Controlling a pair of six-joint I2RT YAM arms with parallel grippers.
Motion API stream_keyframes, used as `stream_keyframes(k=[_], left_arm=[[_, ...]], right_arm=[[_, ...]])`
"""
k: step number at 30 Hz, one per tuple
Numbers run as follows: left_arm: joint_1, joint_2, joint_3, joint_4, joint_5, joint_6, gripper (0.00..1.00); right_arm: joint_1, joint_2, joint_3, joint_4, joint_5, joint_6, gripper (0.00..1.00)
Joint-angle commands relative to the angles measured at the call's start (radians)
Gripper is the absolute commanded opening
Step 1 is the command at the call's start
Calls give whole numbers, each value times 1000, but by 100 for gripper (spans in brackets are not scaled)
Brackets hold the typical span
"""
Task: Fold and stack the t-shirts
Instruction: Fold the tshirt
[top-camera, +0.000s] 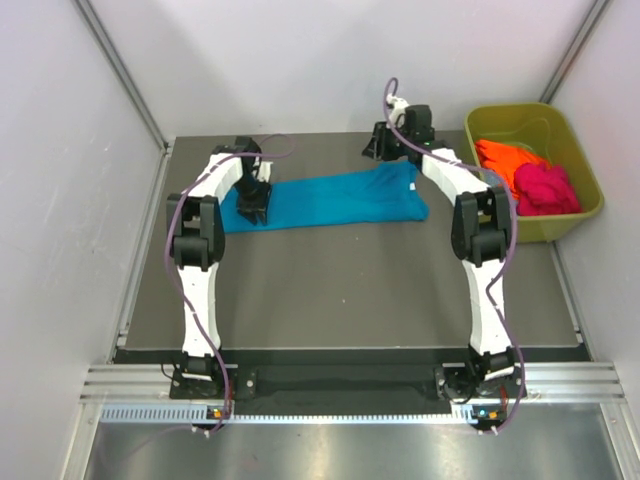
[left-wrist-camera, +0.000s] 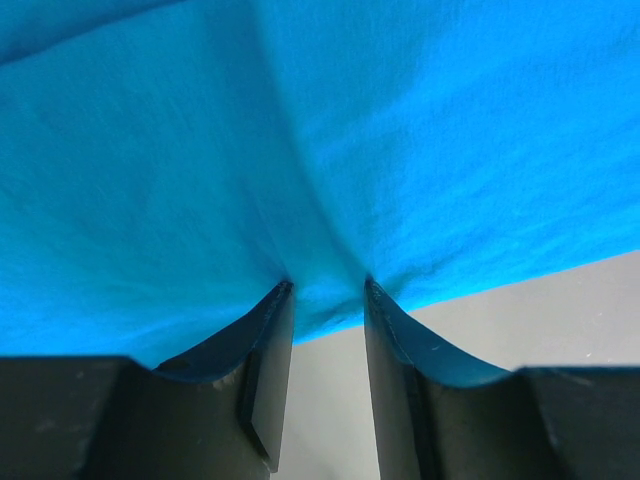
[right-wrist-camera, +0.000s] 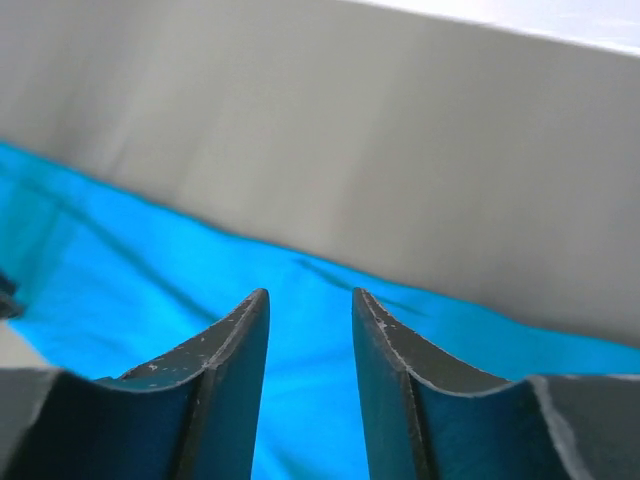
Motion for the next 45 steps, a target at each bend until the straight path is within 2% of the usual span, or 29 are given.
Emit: stream_keyframes(k=[1, 11, 31, 36, 37, 39, 45], left_arm=[[-1, -91, -18, 8, 18, -12, 40], [-1, -131, -98, 5, -5, -6, 40], [-2, -113, -90, 6, -25, -9, 40], [-2, -105, -78, 5, -25, -11, 40], [-2, -103, -76, 6, -25, -11, 40], [-2, -102, -79, 8, -23, -12, 40], [-2, -102, -78, 8, -26, -12, 40]], right_arm=[[57, 23, 60, 30, -39, 9, 38], [91, 135, 115, 30, 8, 26, 34], [111, 219, 172, 10, 57, 63, 28], [123, 225, 190, -27, 131, 68, 19], [121, 224, 189, -30, 137, 66, 10], [125, 219, 184, -30, 140, 61, 2], [128, 210, 196, 1, 132, 29, 0]])
